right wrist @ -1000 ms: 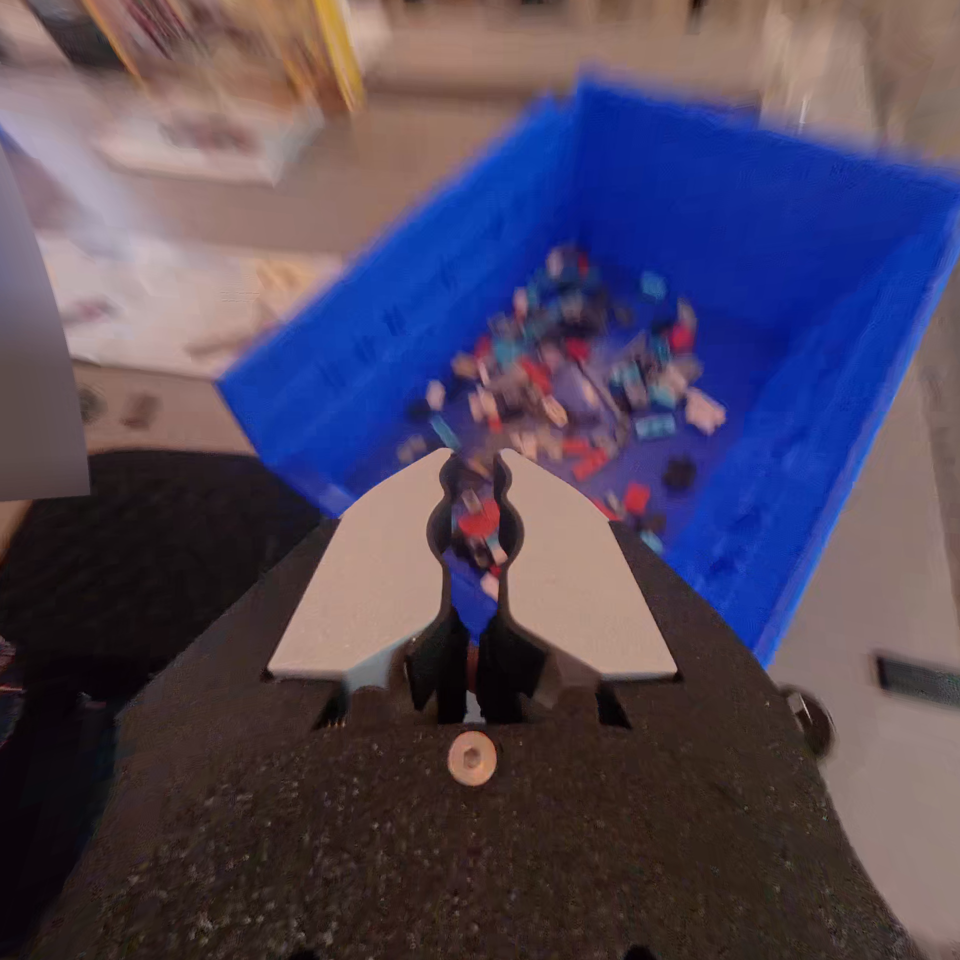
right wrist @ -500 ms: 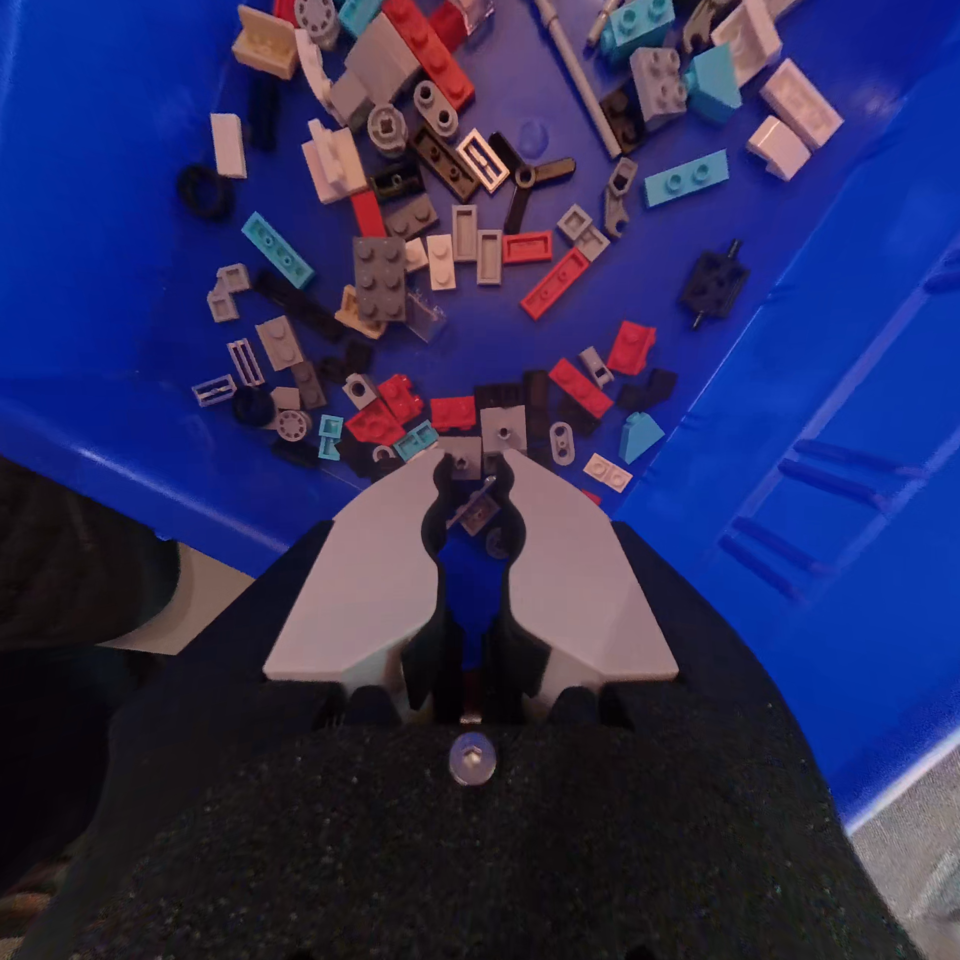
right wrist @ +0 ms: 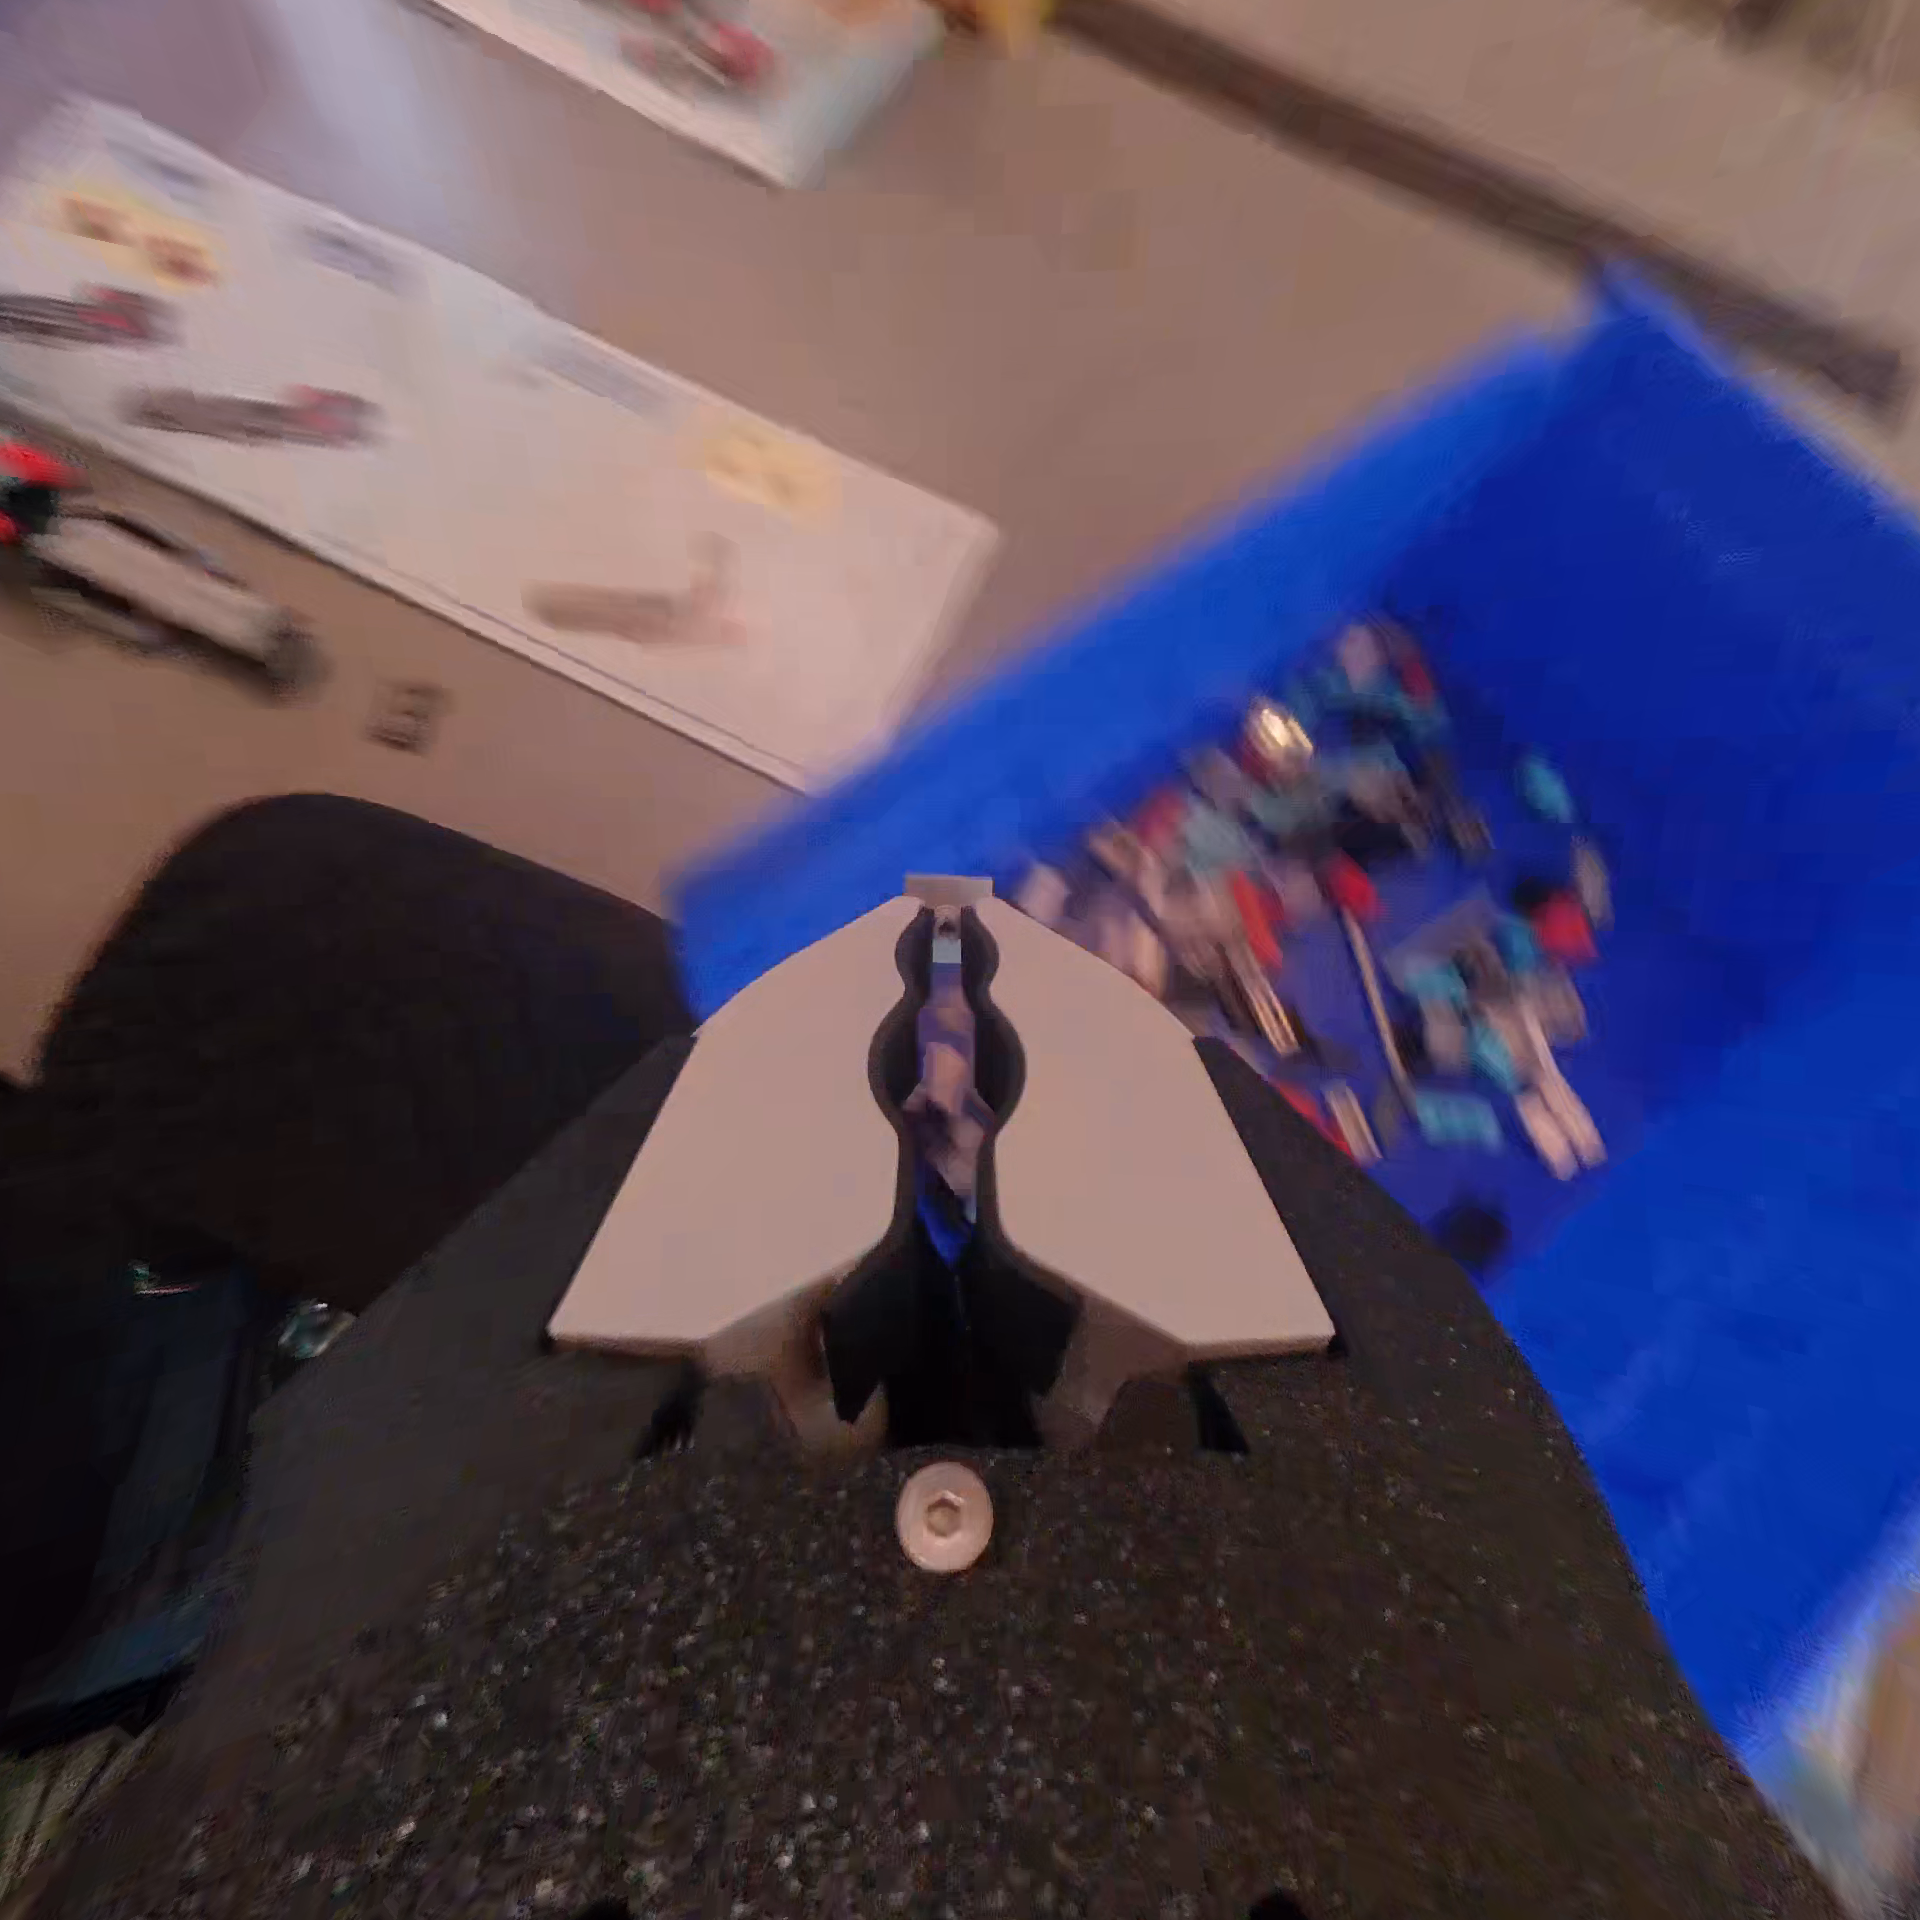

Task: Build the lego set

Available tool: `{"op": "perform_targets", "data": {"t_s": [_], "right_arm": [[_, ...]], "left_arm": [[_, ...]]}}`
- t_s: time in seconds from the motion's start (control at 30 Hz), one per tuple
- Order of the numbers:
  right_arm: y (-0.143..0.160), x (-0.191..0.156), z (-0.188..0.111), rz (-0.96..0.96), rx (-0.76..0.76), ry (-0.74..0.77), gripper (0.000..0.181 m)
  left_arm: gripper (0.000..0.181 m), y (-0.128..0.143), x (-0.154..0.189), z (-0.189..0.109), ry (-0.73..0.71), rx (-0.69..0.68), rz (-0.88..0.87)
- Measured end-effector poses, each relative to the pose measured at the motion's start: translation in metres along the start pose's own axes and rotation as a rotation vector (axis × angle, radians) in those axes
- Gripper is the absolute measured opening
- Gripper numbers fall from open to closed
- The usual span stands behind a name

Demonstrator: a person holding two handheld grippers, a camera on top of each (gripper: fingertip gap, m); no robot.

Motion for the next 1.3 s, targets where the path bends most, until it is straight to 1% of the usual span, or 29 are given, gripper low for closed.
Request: {"op": "perform_targets", "data": {"t_s": [0.07, 0.13, 0.17, 0.2, 0.3, 0.37, 0.43, 0.53, 0.63, 0.73, 0.87, 1.0, 1.07, 1.27, 1.3], "right_arm": [[-0.033, -0.040, 0.010, -0.170, 0.113, -0.129, 0.005], [-0.054, -0.083, 0.030, -0.311, 0.155, -0.267, 0.005], [-0.057, -0.102, 0.043, -0.361, 0.122, -0.337, 0.005], [-0.055, -0.116, 0.057, -0.399, 0.057, -0.385, 0.005], [-0.045, -0.137, 0.099, -0.468, -0.117, -0.407, 0.005], [-0.040, -0.140, 0.116, -0.484, -0.168, -0.377, 0.005], [-0.038, -0.139, 0.124, -0.457, -0.204, -0.339, 0.005], [-0.036, -0.142, 0.129, -0.433, -0.229, -0.331, 0.005], [-0.034, -0.139, 0.132, -0.409, -0.260, -0.293, 0.005], [-0.031, -0.138, 0.134, -0.385, -0.283, -0.289, 0.005], [-0.027, -0.137, 0.137, -0.386, -0.316, -0.287, 0.006], [-0.027, -0.138, 0.139, -0.372, -0.306, -0.290, 0.006], [-0.028, -0.138, 0.139, -0.368, -0.298, -0.294, 0.011], [-0.035, -0.134, 0.134, -0.336, -0.220, -0.299, 0.017], [-0.037, -0.133, 0.133, -0.328, -0.198, -0.293, 0.021]], "left_arm": [[0.015, 0.000, 0.002, 0.000, 0.011, -0.016, -0.008], [0.017, -0.002, 0.007, -0.001, 0.038, -0.019, -0.007], [0.018, -0.003, 0.009, -0.002, 0.056, -0.024, -0.008], [0.020, -0.003, 0.011, -0.004, 0.076, -0.038, -0.011], [0.034, 0.001, 0.016, -0.013, 0.165, -0.118, -0.028], [0.039, 0.001, 0.020, -0.021, 0.231, -0.130, -0.059], [0.041, -0.002, 0.022, -0.028, 0.268, -0.118, -0.093], [0.045, 0.000, 0.024, -0.031, 0.299, -0.137, -0.115], [0.048, 0.010, 0.028, -0.031, 0.329, -0.210, -0.117], [0.049, 0.018, 0.031, -0.030, 0.330, -0.274, -0.091], [0.051, 0.020, 0.031, -0.029, 0.329, -0.292, -0.085], [0.054, 0.016, 0.034, -0.031, 0.359, -0.256, -0.097], [0.055, 0.014, 0.034, -0.032, 0.372, -0.237, -0.117], [0.056, 0.014, 0.032, -0.032, 0.350, -0.240, -0.105], [0.056, 0.015, 0.032, -0.032, 0.341, -0.242, -0.101]]}}
Point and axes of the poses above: each gripper's, where its closed fingertips meet, z out along the fingers, y out of its underside, x = y × z across the jaws, the point moved 5 cm from there along -z, back along the fingers, and after that the axes turned 8 degrees about -z, right-handed, at the moved point
